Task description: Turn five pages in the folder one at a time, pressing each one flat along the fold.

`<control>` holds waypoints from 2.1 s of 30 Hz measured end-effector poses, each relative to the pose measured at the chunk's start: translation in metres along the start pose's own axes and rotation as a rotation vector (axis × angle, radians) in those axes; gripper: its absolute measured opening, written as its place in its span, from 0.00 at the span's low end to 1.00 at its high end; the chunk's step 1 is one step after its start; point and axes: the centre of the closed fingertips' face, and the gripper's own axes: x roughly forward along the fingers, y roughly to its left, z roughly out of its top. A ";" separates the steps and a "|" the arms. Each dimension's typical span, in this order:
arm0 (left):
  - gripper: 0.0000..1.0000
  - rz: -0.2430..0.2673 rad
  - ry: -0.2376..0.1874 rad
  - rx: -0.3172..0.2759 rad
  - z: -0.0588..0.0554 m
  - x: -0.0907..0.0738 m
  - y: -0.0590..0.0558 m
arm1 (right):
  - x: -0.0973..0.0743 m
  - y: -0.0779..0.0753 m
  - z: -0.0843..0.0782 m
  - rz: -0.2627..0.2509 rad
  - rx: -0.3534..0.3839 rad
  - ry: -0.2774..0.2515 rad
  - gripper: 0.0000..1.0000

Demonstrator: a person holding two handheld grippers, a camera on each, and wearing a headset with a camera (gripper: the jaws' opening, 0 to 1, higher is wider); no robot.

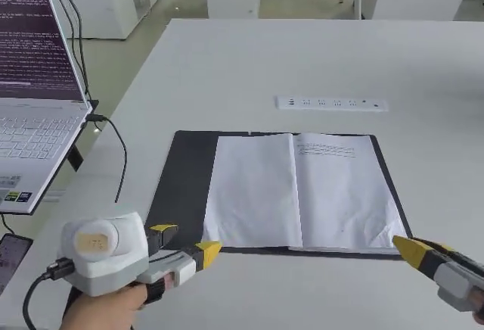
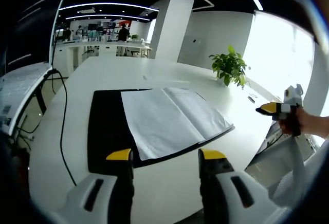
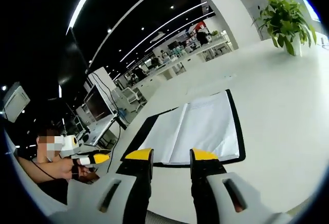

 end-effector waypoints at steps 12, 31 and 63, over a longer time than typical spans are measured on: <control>0.70 0.019 -0.007 0.039 0.008 -0.040 -0.015 | -0.026 -0.016 -0.002 -0.042 -0.065 0.001 0.44; 0.68 0.015 -0.030 0.075 0.026 -0.032 -0.024 | -0.025 -0.026 0.006 -0.057 -0.026 -0.039 0.42; 0.62 -0.270 0.130 0.265 0.003 0.151 -0.147 | -0.015 -0.055 -0.015 -0.093 0.054 -0.021 0.41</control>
